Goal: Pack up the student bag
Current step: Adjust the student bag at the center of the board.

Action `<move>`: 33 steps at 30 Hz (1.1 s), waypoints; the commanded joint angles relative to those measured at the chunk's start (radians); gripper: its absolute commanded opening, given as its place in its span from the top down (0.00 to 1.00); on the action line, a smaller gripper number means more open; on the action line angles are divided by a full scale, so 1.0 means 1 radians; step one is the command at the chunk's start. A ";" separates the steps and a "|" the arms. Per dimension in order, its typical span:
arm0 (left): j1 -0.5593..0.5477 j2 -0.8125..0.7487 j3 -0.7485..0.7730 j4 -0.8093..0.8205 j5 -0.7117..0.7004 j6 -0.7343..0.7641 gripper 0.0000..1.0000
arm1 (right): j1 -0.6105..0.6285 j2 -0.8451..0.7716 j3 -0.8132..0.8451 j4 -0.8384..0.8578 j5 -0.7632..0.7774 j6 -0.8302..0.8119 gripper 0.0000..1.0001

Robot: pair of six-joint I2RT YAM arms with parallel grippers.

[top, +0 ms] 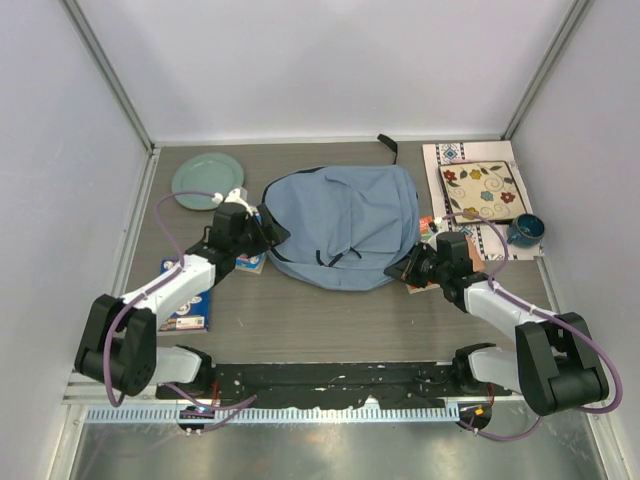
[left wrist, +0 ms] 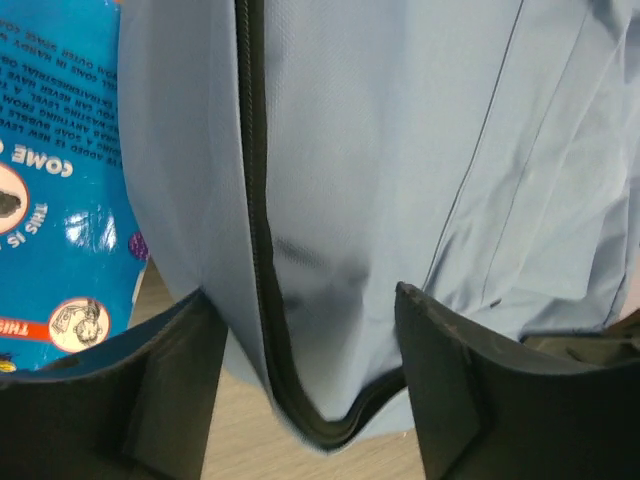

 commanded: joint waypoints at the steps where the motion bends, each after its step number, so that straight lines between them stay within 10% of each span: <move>1: 0.002 0.065 0.069 0.089 -0.028 -0.002 0.42 | 0.002 0.010 -0.007 0.000 0.022 -0.020 0.99; 7: -0.005 0.070 0.115 0.133 0.014 0.010 1.00 | 0.002 0.035 0.060 -0.006 0.035 -0.037 0.99; 16: -0.145 -0.169 0.193 0.024 -0.030 0.098 1.00 | -0.014 0.101 0.207 -0.023 0.086 -0.054 0.99; 30: -0.205 -0.606 -0.304 -0.094 -0.208 -0.230 1.00 | -0.017 0.164 0.215 -0.013 0.089 -0.049 0.98; 33: -0.209 -0.639 -0.347 -0.138 -0.229 -0.244 0.76 | -0.017 0.185 0.250 -0.075 0.118 -0.072 0.90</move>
